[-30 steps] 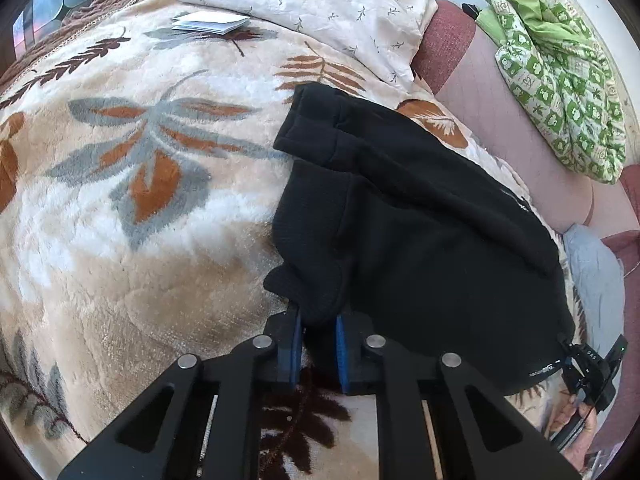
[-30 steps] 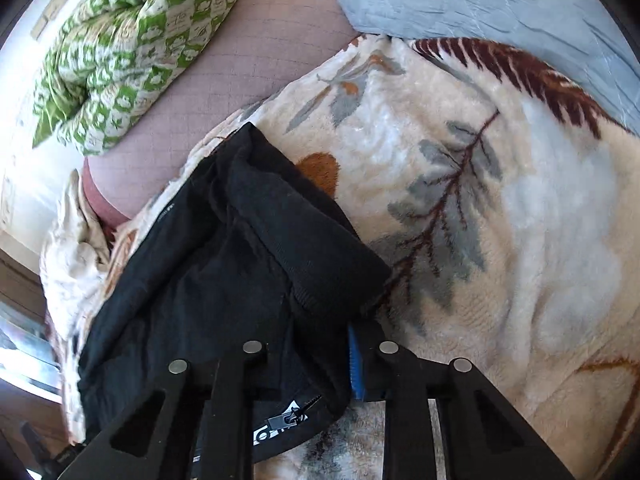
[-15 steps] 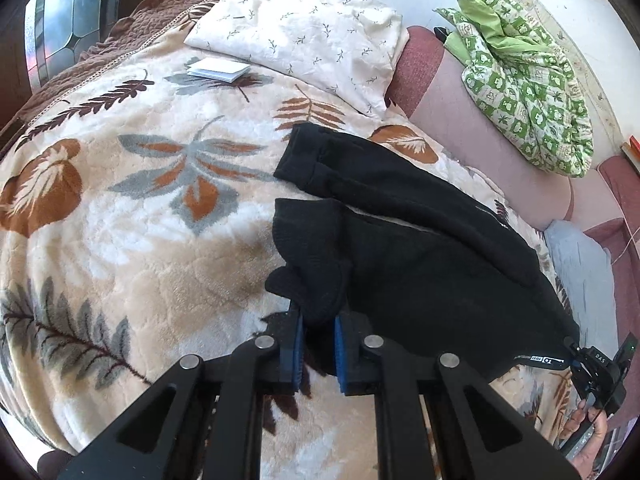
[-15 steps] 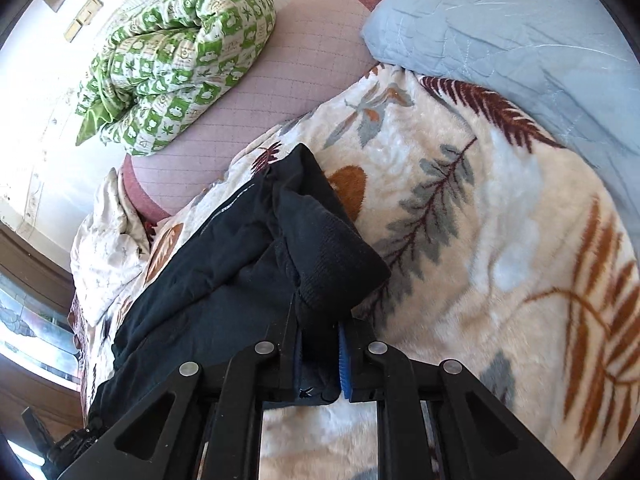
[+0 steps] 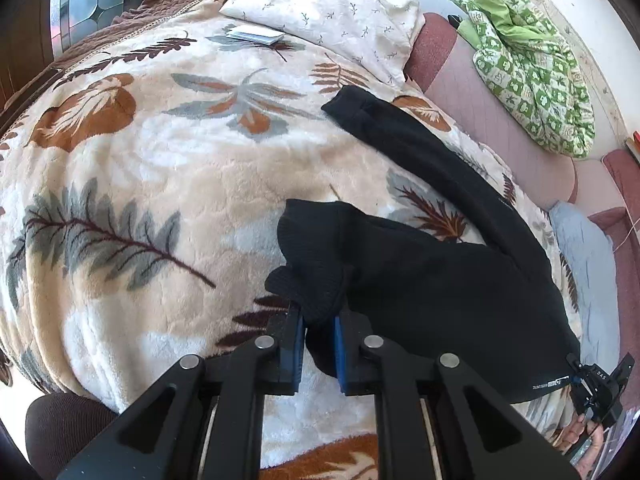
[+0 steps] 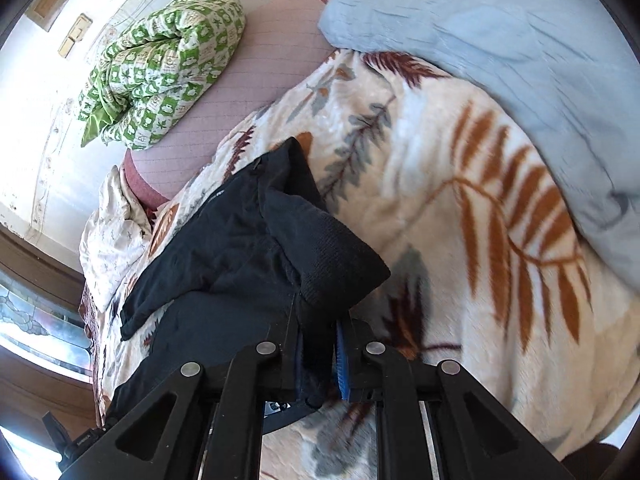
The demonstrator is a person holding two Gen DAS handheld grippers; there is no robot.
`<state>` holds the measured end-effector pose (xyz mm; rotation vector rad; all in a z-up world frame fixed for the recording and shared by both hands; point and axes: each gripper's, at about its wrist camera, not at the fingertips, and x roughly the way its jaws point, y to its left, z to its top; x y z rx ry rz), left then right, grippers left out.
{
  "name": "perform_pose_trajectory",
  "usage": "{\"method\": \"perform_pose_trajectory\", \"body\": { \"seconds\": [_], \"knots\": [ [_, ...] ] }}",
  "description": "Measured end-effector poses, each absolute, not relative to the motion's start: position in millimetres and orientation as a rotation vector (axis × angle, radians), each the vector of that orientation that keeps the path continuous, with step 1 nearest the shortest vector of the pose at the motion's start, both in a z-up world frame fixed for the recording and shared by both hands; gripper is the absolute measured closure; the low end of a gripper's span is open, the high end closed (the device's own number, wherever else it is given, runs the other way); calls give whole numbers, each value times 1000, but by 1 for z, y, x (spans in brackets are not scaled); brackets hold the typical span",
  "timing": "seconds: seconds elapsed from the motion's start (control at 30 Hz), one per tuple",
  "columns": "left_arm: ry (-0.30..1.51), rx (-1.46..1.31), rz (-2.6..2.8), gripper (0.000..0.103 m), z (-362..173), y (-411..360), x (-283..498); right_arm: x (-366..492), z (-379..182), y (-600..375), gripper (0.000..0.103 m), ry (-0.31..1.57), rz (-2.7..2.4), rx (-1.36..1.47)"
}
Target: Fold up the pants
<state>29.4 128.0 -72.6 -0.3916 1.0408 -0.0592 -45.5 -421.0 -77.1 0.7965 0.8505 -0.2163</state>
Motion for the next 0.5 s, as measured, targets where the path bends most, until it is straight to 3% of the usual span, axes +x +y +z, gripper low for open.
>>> {"method": "perform_pose_trajectory", "body": {
  "seconds": [0.17, 0.3, 0.33, 0.43, 0.5],
  "knots": [
    [1067, -321, -51, 88, -83, 120, 18, -65, -92, -427, 90, 861, -234, 837],
    [1086, -275, -24, 73, -83, 123, 14, -66, -100, -432, 81, 882, -214, 868],
    [1085, -277, -25, 67, -81, 127, 12, -67, -100, -434, 69, 884, -222, 871],
    [1056, -271, 12, 61, -70, 142, 5, -77, -91, -442, 38, 850, -308, 845],
    [1035, -253, 40, 60, -60, 152, 3, -84, -84, -448, 36, 824, -330, 826]
  ]
}}
